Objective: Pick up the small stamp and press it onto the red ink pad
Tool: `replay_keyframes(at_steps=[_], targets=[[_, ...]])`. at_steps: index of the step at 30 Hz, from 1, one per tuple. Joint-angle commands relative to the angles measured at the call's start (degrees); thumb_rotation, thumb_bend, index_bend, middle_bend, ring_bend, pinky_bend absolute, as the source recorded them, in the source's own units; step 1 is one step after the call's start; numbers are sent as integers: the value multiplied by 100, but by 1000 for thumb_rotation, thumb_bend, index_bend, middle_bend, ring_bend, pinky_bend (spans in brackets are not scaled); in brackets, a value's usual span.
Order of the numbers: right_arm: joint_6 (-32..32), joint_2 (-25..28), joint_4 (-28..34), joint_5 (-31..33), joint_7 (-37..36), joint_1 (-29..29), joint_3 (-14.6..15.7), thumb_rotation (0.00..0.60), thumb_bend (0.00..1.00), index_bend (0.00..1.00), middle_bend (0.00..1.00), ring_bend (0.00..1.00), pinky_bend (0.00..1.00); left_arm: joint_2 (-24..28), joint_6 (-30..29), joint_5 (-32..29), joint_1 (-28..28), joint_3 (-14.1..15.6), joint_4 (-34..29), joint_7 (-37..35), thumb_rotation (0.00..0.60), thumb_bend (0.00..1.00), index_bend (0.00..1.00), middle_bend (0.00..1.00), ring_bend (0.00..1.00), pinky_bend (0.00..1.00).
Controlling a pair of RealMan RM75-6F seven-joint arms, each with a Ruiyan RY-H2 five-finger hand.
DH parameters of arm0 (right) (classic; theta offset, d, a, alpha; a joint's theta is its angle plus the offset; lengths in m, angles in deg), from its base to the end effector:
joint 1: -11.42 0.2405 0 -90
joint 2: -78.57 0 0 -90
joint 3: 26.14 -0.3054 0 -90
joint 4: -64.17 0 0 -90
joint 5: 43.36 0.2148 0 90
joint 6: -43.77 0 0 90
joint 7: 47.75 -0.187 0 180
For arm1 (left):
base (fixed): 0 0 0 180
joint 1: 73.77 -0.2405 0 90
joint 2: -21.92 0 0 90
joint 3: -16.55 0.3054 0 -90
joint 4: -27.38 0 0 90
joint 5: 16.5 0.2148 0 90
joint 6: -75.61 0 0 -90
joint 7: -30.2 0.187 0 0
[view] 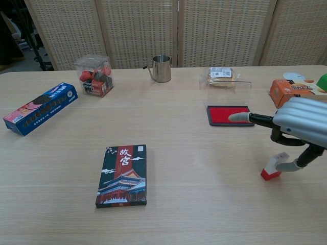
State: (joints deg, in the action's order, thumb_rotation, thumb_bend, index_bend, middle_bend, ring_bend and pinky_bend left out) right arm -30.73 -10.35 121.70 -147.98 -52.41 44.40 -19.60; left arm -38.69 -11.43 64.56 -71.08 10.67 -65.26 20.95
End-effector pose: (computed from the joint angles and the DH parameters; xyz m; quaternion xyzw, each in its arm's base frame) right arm -0.2685 -0.3471 -0.0178 0.8364 -0.1759 0.3875 0.3455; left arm -0.3731 0.2244 0.2205 -0.5202 -0.4163 -0.4264 0.6117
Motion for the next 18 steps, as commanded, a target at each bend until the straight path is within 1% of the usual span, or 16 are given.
replay_keyframes(at_steps=[1, 6, 10, 12, 14, 18], targets=[[68, 147, 234, 15, -30, -6, 58, 600, 0, 9, 939, 1000, 1000, -1, 1, 2, -1, 2, -2, 4, 600, 1, 0, 0, 0, 0], [473, 530, 898, 218, 4, 25, 115, 600, 0, 68, 939, 1000, 1000, 0, -12, 16, -9, 9, -6, 20, 600, 1, 0, 0, 0, 0], [796, 744, 1273, 478, 111, 50, 60, 600, 12, 181, 939, 1000, 1000, 5, -7, 16, -9, 10, -9, 16, 600, 1, 0, 0, 0, 0], [938, 819, 1416, 620, 141, 60, 14, 600, 56, 224, 939, 1000, 1000, 14, -2, 7, -9, 5, -7, -3, 600, 2, 0, 0, 0, 0], [1115, 897, 1560, 764, 228, 86, -34, 600, 129, 265, 939, 1000, 1000, 30, 13, -10, -6, -3, -4, -33, 600, 2, 0, 0, 0, 0], [1342, 953, 1653, 912, 385, 140, -105, 600, 238, 301, 939, 1000, 1000, 60, 53, -39, 1, -11, 3, -84, 600, 3, 0, 0, 0, 0]])
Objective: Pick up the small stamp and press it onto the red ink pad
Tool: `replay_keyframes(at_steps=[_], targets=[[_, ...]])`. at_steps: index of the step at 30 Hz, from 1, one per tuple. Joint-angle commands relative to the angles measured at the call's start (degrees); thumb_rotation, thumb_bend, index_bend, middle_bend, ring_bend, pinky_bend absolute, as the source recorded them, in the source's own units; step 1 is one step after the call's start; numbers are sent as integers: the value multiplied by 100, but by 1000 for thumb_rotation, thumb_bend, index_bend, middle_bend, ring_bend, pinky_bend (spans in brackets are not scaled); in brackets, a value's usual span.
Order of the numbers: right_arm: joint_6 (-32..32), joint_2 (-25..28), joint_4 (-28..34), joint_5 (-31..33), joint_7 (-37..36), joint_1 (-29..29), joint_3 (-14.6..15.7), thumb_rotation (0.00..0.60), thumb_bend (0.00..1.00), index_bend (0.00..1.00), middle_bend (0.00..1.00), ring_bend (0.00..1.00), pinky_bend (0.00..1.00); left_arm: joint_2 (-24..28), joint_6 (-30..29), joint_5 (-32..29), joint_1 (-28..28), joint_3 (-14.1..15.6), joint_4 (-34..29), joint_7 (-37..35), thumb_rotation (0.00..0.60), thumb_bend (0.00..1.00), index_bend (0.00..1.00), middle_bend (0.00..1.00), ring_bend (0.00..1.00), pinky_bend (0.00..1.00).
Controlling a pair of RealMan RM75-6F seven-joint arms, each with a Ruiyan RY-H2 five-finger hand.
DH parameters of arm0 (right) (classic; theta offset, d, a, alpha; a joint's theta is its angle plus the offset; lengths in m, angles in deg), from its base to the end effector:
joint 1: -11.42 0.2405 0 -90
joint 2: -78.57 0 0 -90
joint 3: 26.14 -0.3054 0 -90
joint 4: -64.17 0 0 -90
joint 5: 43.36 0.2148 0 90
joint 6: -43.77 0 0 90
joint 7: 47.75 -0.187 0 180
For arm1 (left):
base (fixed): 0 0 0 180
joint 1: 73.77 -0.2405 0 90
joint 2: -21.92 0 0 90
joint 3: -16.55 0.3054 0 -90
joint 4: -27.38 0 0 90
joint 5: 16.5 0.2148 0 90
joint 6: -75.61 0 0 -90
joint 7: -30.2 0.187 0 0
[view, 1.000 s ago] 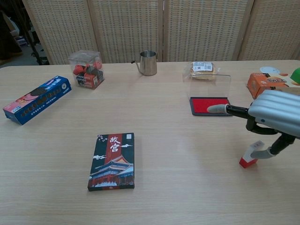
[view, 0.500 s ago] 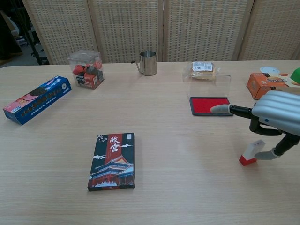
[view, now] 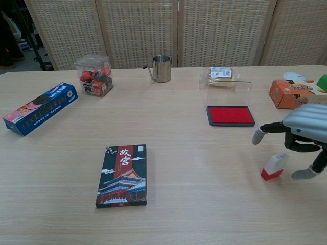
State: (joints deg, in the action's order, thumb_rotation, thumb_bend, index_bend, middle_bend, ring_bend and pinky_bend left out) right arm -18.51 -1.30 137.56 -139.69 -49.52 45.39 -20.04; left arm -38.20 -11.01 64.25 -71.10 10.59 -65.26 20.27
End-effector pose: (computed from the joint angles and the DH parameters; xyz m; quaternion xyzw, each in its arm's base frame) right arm -0.2768 -0.3460 0.0009 0.8368 -0.2721 0.3208 0.3504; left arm -0.3747 0.2245 0.2233 -0.5184 -0.4198 -0.4254 0.6116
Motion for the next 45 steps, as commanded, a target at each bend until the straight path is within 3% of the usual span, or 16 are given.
replay_keyframes(at_steps=[1, 20, 34, 45], targets=[[145, 49, 78, 107, 97, 44, -74, 600, 270, 310, 939, 1000, 1000, 14, 16, -9, 4, -3, 3, -20, 600, 2, 0, 0, 0, 0], [548, 146, 251, 325, 152, 126, -138, 600, 411, 384, 939, 1000, 1000, -4, 44, 12, 15, 19, 2, 27, 600, 4, 0, 0, 0, 0], [636, 52, 123, 345, 69, 109, -114, 600, 414, 413, 939, 1000, 1000, -8, 46, -2, 15, 14, 6, 25, 600, 4, 0, 0, 0, 0], [596, -41, -15, 310, -123, 74, -100, 600, 418, 499, 939, 1000, 1000, -10, 59, -16, 16, 13, 13, 20, 600, 4, 0, 0, 0, 0]])
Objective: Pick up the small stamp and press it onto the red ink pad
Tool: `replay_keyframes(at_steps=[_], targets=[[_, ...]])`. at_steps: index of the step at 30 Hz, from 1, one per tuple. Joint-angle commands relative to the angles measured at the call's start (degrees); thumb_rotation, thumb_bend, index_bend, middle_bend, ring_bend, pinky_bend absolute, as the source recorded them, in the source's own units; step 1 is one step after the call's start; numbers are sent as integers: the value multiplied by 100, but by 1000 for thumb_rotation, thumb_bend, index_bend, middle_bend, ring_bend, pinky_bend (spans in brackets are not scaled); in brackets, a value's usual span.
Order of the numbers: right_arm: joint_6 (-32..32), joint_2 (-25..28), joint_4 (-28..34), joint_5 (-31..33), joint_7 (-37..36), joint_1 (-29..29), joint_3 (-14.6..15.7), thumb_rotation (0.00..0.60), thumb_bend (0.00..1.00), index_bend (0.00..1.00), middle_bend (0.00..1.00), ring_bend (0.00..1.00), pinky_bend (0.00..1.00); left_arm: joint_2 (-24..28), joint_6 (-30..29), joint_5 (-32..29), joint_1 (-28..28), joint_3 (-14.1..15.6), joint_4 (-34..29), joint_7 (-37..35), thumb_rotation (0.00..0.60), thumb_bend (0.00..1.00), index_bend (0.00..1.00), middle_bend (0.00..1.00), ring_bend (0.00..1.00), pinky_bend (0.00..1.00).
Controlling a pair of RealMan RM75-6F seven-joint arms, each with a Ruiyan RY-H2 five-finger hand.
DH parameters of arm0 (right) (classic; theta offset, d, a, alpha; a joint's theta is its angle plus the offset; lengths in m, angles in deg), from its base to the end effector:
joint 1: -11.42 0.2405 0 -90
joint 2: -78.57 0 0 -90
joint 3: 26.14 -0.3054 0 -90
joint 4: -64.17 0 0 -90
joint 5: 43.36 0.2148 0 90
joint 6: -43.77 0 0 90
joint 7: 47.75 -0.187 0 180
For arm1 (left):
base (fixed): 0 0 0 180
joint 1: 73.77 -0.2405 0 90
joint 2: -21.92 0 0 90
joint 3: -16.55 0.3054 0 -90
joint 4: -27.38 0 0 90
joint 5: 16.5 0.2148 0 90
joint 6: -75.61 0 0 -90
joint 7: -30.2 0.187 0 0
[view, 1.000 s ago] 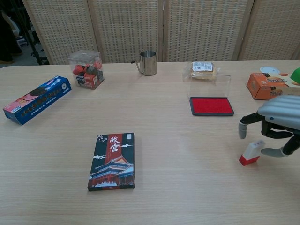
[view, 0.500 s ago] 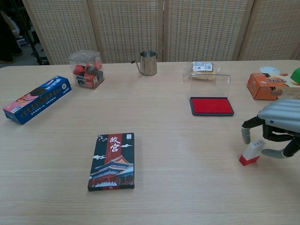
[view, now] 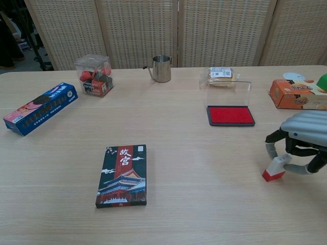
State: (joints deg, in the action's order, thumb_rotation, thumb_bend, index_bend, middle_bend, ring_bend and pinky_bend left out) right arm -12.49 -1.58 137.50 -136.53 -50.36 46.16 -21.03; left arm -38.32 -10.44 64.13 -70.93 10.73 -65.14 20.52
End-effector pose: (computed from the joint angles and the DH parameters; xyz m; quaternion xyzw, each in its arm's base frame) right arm -0.2871 -0.3540 -0.0086 0.8357 -0.3095 0.2876 0.3509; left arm -0.3758 0.2252 0.2208 -0.5211 -0.4223 -0.4209 0.6107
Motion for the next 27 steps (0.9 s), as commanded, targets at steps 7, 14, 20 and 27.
replay_keyframes(at_steps=[7, 14, 20, 27], targets=[[-30, 29, 48, -3, -100, 9, -37, 600, 466, 526, 939, 1000, 1000, 2, 0, -8, -3, -4, 5, -18, 600, 3, 0, 0, 0, 0], [-90, 380, 415, 186, -170, 40, -247, 600, 503, 540, 939, 1000, 1000, 1, 3, -4, -1, -4, 10, -20, 600, 5, 0, 0, 0, 0], [104, 611, 477, 900, -222, 79, -677, 600, 505, 549, 943, 1000, 1000, -23, 37, 5, 18, 12, 7, 49, 600, 5, 0, 0, 0, 0], [682, 420, 299, 2310, 113, 152, -1196, 600, 549, 559, 943, 1000, 1000, -50, 134, -51, 60, 12, 2, 129, 600, 7, 0, 0, 0, 0]])
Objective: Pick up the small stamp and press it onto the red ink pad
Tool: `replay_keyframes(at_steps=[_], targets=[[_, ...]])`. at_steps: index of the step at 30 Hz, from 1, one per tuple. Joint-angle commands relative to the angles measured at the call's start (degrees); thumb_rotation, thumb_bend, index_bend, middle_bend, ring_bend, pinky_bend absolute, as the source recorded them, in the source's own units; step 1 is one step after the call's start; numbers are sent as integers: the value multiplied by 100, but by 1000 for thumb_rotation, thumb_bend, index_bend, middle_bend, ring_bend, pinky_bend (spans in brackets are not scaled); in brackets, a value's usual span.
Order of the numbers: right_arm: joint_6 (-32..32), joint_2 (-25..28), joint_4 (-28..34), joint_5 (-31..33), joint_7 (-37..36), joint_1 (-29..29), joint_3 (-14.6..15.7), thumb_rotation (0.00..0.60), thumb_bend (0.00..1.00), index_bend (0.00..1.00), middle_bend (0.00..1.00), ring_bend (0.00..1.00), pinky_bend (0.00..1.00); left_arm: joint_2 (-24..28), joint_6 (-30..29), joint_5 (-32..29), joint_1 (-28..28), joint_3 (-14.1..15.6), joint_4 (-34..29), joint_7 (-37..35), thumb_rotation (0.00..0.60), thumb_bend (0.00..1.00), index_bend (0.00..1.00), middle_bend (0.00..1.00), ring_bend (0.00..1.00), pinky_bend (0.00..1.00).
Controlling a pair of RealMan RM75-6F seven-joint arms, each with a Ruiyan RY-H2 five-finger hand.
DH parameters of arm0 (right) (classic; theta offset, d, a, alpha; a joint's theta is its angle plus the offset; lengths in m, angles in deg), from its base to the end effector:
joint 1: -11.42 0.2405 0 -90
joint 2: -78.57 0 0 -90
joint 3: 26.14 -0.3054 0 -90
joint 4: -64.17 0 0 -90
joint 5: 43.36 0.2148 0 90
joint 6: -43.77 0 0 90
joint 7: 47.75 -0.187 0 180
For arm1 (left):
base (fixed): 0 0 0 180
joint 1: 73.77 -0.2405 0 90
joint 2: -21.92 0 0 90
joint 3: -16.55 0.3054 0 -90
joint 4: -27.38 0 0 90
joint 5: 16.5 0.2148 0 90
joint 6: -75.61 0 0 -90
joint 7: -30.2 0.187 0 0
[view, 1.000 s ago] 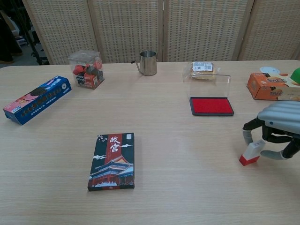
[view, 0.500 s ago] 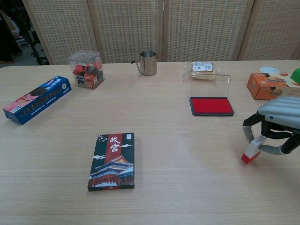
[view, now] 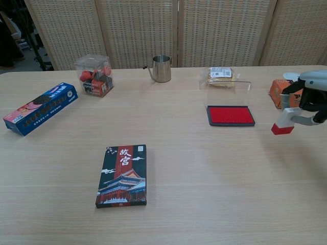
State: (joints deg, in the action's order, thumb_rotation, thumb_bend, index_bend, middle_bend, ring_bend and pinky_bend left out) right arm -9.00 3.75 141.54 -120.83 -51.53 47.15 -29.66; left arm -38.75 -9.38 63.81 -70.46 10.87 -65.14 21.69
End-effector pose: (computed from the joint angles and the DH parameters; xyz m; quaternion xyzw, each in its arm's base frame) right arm -0.2887 -0.4101 0.0547 0.7385 -0.3979 0.3238 0.4375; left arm -0.3765 0.2278 0.2148 -0.5271 -0.4251 -0.4120 0.6097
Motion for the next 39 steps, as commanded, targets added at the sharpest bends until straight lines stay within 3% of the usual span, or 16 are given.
replay_keyframes(at_steps=[1, 12, 39], targets=[[388, -147, -115, 932, 310, 69, -397, 600, 557, 560, 943, 1000, 1000, -9, 45, -32, 20, -4, 2, 16, 600, 7, 0, 0, 0, 0], [423, -682, -246, 2358, 1421, 415, -884, 600, 580, 567, 947, 1000, 1000, 1, 211, -140, 82, -24, 24, -32, 600, 7, 0, 0, 0, 0], [290, -2087, -1293, 4006, 2923, 1387, -1428, 600, 620, 570, 947, 1000, 1000, 18, 440, -368, 161, -78, 66, -104, 600, 9, 0, 0, 0, 0]])
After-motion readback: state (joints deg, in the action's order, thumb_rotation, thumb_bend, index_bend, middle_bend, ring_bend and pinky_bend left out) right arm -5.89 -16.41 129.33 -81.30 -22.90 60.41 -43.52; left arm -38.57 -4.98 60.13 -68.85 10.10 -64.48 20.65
